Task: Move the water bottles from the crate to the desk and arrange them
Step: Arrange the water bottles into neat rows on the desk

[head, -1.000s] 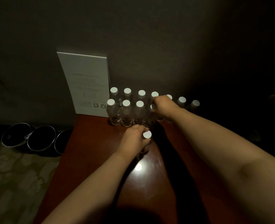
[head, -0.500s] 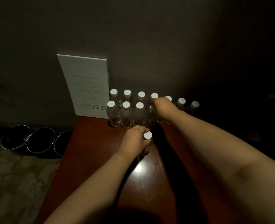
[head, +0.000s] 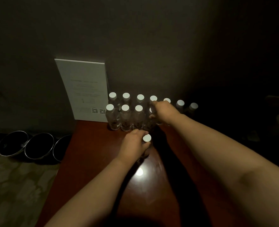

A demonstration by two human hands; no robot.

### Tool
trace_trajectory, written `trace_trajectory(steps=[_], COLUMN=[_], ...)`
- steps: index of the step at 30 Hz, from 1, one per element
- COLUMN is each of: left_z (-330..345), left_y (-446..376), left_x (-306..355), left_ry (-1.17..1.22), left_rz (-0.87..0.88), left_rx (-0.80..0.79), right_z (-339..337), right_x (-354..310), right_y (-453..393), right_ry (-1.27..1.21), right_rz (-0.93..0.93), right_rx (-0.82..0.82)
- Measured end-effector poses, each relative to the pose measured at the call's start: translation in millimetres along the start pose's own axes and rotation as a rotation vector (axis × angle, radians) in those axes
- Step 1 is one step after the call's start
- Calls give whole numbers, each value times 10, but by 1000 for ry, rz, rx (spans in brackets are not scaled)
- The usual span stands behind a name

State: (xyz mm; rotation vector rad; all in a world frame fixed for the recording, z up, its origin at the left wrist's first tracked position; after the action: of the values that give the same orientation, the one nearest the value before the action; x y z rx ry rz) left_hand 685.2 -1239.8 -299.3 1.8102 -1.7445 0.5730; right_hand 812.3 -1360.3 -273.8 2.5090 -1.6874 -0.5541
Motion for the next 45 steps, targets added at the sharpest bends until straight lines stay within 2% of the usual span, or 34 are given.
trace_trajectory(steps=[7, 10, 16, 19, 28, 32, 39, 45], left_z=[-71, -183, -412, -491, -515, -501, -331, -188], left_y=[-22, -28, -23, 27, 143, 114, -11, -164], left_x=[70, 83, -55, -137, -266, -226, -47, 120], left_ry=[-47, -101, -234, -294, -339, -349, -384, -430], left_rz=[68, 82, 94, 72, 14, 17, 33, 19], left_rx=[-46, -61, -87, -117, -126, -122, -158, -153], right_z=[-199, -72, 306, 376, 519, 499, 136, -108], right_x=[-3, -46, -339, -500, -672, -616, -120, 228], right_y=[545, 801, 1013, 1011, 821, 799, 871, 703], right_ry=[12, -16, -152, -148, 60, 113, 43, 70], right_rz=[60, 56, -103, -145, -15, -51, 0, 15], right_rx=[236, 206, -2, -44, 0, 4, 85, 85])
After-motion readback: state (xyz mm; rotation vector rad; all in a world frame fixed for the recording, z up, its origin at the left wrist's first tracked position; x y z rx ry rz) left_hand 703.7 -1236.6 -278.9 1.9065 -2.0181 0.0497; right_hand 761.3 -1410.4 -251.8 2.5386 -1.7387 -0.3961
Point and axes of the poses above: each hand's wrist, its own y-axis away from the middle knuckle, its own z-axis out of the palm, x = y × z, the point moved 7 cm from there along -y, towards the middle knuckle, and after that the axes turned 7 degrees about -z, right-handed, at the moved point
